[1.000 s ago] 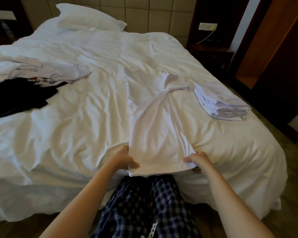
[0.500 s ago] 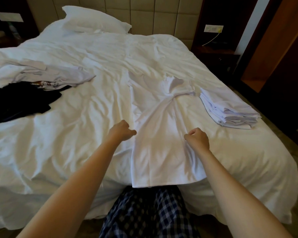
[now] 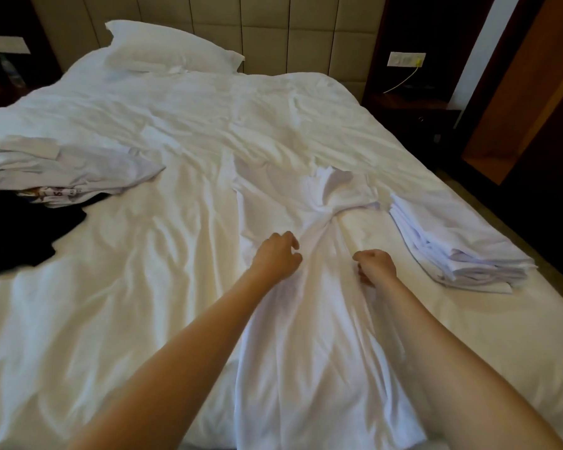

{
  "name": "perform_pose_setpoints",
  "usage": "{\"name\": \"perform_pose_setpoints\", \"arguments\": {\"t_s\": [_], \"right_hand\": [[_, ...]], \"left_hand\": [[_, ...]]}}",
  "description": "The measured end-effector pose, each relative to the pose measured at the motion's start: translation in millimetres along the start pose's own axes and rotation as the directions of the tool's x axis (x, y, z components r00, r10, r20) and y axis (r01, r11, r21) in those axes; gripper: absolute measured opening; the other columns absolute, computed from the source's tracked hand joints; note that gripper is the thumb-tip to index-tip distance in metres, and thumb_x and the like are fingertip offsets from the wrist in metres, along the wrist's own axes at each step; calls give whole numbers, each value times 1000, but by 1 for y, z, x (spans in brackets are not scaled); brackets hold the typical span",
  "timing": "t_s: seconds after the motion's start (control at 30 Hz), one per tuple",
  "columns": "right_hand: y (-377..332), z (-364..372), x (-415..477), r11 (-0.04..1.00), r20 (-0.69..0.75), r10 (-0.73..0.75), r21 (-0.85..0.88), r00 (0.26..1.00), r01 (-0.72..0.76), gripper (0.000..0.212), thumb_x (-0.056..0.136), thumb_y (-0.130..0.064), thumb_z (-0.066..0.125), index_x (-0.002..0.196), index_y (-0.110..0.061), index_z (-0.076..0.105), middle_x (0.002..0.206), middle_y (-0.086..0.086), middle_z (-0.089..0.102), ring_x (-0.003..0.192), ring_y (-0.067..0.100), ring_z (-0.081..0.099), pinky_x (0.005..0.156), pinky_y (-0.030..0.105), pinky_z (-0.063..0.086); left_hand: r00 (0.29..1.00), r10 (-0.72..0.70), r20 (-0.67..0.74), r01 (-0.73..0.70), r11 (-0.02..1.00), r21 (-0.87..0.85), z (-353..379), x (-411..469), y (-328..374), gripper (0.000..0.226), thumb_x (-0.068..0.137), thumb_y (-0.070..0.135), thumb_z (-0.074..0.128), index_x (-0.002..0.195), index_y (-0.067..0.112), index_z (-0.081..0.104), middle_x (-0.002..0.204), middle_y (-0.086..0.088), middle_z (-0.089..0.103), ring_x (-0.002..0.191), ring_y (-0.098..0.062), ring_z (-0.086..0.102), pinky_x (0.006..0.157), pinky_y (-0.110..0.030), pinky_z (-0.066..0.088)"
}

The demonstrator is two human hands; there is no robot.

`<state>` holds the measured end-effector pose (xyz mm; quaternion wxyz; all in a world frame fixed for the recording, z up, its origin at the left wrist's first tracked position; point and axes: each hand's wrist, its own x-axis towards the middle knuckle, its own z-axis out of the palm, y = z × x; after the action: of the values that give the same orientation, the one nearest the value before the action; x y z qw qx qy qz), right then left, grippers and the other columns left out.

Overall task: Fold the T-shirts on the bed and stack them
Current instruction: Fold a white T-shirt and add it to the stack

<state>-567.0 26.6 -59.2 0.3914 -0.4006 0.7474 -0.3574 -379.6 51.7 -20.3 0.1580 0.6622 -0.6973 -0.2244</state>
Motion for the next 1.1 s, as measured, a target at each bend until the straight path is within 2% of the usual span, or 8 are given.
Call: {"name": "perform_pose_setpoints", "arguments": {"t_s": [0.1,0.27,0.47,0.63,0.73,0.87,0.97,1.1], "right_hand": [[-5,3,28,1000,-10,-8,3,1000,8,9,85,-15,56,80,-15,64,86,9,63,87,30,61,90,40,52],[-14,10,43,992,73,-81,-91,994,88,12,85,-15,60,93,-12,69,70,2,59,67,20,53,73,29,45],[-12,14,41,980,62,-145,-129,988,152,5,83,-19,65,79,-16,66,66,-4,60,78,20,59,81,33,51],[-15,12,35,976,144,-150,-135,978,169,7,84,-21,63,82,-16,68,71,1,62,63,17,54,58,24,47],[-20,9,35,964,114,-100,-236,988,125,15,81,-19,62,72,-9,67,63,6,60,55,21,54,55,24,44],[-25,6,34,984,156,18,-176,988,10,20,81,-23,60,67,-9,62,62,3,61,52,17,54,50,24,42],[-30,5,31,998,229,53,-42,972,-44,22,85,-26,57,80,-7,65,69,5,65,56,17,60,52,24,52],[-32,2,28,994,320,102,-9,942,-104,29,87,-36,61,80,-9,59,69,5,61,57,17,60,46,22,49]], "left_hand": [[1000,21,8,-21,998,-52,17,20,24,26,91,25,52,109,9,61,114,-11,61,106,-26,55,83,-28,40],[990,-20,137,20,1000,2,54,48,48,38,90,44,50,85,6,56,82,-6,56,84,-24,58,65,-29,37],[990,-76,119,71,997,42,76,50,47,16,88,20,52,85,5,57,79,-5,52,86,-28,58,64,-29,38],[992,-52,112,44,997,66,73,46,48,26,88,31,53,93,5,54,80,-3,46,84,-25,53,68,-27,37],[991,-67,119,58,995,75,73,46,47,24,88,24,54,73,7,48,70,-2,45,79,-24,54,65,-27,39],[974,-105,201,155,956,-251,65,49,40,25,86,17,50,62,12,53,63,-3,60,74,-22,62,72,-28,52],[963,-98,252,230,790,-568,58,45,35,19,89,13,56,70,12,56,65,-4,60,59,-15,57,62,-23,51],[969,-55,239,204,720,-663,62,44,37,19,91,14,56,72,10,58,66,-4,56,58,-12,52,60,-20,47]]}}
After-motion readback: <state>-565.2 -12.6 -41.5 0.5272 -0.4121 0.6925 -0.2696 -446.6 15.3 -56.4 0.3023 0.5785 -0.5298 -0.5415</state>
